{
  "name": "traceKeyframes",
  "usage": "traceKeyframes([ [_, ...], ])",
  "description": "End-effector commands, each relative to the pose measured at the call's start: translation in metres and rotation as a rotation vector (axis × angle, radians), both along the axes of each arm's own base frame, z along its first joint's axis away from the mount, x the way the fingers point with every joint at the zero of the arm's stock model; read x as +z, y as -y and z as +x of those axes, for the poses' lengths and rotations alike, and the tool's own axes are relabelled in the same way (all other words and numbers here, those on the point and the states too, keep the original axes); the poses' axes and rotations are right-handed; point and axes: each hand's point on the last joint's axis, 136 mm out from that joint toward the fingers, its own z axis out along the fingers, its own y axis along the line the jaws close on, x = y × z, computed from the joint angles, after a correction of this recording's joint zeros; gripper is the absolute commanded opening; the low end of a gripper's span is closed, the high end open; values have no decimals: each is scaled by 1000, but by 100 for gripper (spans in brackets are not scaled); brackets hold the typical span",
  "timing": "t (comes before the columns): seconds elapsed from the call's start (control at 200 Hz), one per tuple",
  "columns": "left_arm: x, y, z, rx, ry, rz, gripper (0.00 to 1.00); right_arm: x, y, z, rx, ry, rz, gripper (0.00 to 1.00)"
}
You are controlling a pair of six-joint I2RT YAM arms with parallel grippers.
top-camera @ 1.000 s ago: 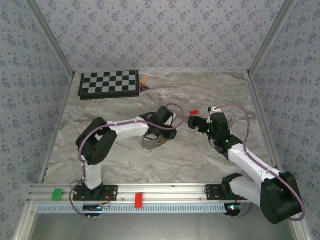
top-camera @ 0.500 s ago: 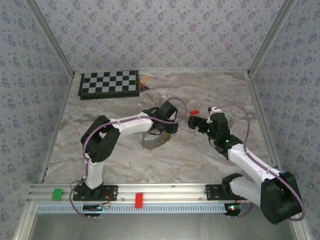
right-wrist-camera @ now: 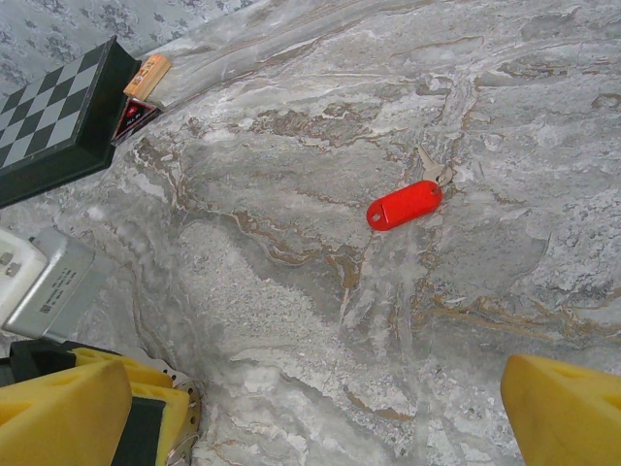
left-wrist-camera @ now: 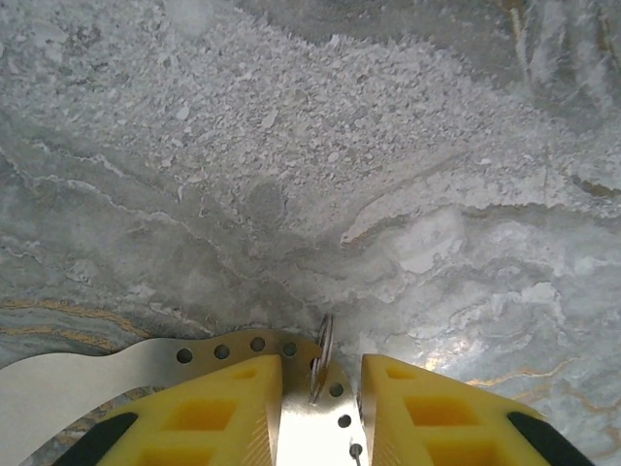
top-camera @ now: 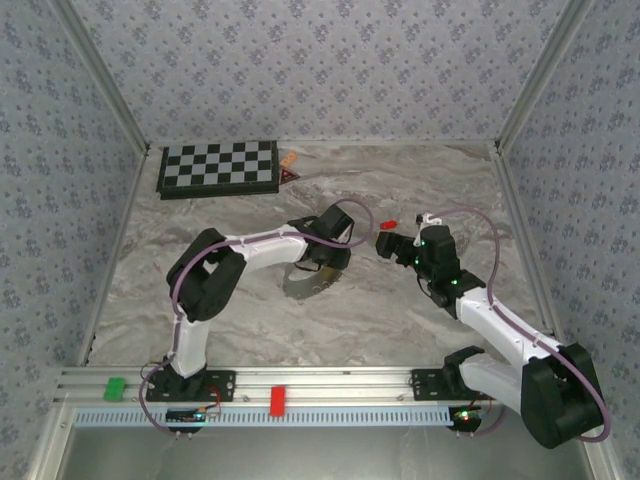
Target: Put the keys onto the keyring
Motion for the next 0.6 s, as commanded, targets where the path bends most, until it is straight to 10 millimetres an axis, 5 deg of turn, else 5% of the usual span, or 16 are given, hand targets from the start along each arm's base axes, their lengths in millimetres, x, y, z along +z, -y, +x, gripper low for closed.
traceKeyframes([
  [0.0,-7,1,2,-16,-7,2,26,0,2,0,-19,4,5,100],
  [0.39,1,-2,6,-5,16,-4,0,0,2,0,-22,20,6,100],
  [0.595,27,-9,7,-5,82,-6,0,3,3,0,-21,61,8,100],
])
